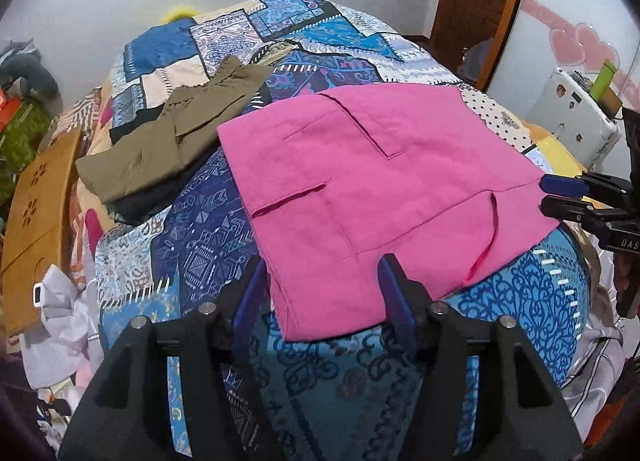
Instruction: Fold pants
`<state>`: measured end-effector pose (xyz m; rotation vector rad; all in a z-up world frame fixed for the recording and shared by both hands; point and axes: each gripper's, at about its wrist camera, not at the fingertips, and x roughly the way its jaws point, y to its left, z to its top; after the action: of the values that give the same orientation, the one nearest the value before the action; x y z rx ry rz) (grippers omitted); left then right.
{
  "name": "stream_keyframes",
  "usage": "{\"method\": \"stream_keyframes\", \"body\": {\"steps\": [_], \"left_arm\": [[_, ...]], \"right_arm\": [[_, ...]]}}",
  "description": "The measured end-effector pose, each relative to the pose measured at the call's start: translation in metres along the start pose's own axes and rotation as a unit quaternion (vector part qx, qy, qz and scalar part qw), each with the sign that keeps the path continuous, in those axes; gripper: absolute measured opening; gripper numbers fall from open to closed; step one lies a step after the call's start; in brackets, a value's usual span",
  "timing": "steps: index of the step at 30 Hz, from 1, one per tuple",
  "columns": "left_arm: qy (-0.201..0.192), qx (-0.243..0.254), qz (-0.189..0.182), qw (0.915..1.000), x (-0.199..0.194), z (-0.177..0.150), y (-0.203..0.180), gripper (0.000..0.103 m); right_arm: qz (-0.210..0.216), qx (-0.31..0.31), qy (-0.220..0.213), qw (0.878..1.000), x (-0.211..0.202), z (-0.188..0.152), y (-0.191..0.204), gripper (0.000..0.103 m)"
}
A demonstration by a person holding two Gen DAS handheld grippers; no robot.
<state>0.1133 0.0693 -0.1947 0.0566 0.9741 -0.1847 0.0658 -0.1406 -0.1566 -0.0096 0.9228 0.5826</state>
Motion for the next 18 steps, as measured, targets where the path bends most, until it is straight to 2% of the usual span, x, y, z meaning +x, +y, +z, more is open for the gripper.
{"method": "stream_keyframes", "body": {"steps": [12, 18], "left_arm": [[-0.002, -0.014, 0.009, 0.9999, -0.008, -0.003, 0.002, 0.06], [-0.017, -0.01, 0.041, 0.999, -0.023, 0.016, 0.009, 0.06]], "right_arm": [[-0.024, 0.047, 0.015, 0.999, -0.019, -0.019, -0.035, 0.042], [-0.042, 0.04, 0.032, 0.998, -0.026, -0.012, -0.043, 0.044]]}}
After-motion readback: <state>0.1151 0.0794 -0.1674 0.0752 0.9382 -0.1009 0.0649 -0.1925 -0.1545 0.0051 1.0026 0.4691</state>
